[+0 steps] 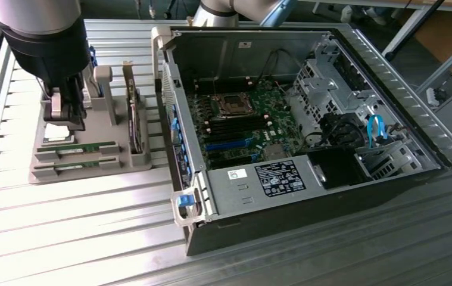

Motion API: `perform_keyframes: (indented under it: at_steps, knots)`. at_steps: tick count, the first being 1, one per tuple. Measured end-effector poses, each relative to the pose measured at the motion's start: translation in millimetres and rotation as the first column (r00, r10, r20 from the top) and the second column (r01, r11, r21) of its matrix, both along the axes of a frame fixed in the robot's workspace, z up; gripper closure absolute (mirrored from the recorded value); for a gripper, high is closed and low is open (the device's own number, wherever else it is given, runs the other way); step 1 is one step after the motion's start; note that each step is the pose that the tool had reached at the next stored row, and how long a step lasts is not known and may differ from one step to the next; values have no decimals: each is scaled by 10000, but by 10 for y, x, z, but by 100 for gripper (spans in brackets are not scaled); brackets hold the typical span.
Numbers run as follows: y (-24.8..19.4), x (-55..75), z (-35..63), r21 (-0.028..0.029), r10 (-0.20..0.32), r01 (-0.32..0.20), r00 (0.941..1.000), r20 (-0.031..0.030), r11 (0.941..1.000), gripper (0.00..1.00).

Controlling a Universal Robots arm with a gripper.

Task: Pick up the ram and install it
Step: 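Pick up the ram and move it above insertion slot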

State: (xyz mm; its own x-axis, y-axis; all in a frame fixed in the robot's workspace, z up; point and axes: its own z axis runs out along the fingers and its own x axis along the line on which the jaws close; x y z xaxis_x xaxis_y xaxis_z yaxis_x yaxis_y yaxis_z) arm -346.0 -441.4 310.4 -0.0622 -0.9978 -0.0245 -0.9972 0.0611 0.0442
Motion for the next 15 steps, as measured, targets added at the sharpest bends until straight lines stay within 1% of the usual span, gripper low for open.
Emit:
perform_keyframes:
  at_steps: [4, 10, 15]
  knots:
    - [0, 0, -72, 0, 0, 0, 10000, 1, 10000, 71]
    - [0, 0, -141, 0, 0, 0, 10000, 0, 10000, 71]
    - [0, 0, -259, 0, 0, 0, 10000, 0, 10000, 71]
